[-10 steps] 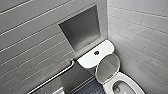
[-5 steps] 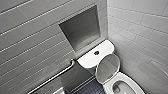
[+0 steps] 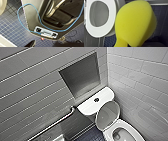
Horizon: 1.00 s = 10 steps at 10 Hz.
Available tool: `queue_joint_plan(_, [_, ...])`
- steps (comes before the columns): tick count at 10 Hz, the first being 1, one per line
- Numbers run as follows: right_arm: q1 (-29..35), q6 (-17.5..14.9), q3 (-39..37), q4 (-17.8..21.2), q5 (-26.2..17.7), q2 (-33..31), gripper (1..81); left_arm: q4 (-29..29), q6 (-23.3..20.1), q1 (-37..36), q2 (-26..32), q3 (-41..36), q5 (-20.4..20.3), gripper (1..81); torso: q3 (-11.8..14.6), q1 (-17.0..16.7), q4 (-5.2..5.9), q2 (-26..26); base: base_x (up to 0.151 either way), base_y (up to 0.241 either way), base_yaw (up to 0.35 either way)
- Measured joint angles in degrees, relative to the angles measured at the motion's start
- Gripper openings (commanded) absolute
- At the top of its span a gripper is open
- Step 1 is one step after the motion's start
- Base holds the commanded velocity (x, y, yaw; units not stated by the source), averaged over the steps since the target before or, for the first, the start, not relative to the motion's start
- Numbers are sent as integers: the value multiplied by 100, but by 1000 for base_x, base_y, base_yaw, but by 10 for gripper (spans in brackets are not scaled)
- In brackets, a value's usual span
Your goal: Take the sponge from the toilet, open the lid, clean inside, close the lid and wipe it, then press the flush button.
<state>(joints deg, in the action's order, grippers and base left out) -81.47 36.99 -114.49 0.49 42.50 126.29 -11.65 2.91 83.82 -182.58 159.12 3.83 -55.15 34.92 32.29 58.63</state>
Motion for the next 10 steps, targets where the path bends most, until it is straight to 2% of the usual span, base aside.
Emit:
queue_joint_plan(3, [18,-39,936,-11,140,-446,10,-2,-2,0,0,0,-2,811,0,0,0,0,0,0,0])
queue_joint_plan(6, [418,-322,2161,-35,-107,-1009,10,-5,-2,2,0,0,-9,811,0,0,0,0,0,0,0])
queue_joint_plan(8, [1242,-441,2525,-38,-692,-1056,10,-5,-2,0,0,0,-11,811,0,0,0,-2,0,0,0])
queue_joint_plan(10, [2256,-507,2555,-46,-1519,-855,10,-2,-2,2,0,0,-13,811,-2,0,0,-2,0,0,0])
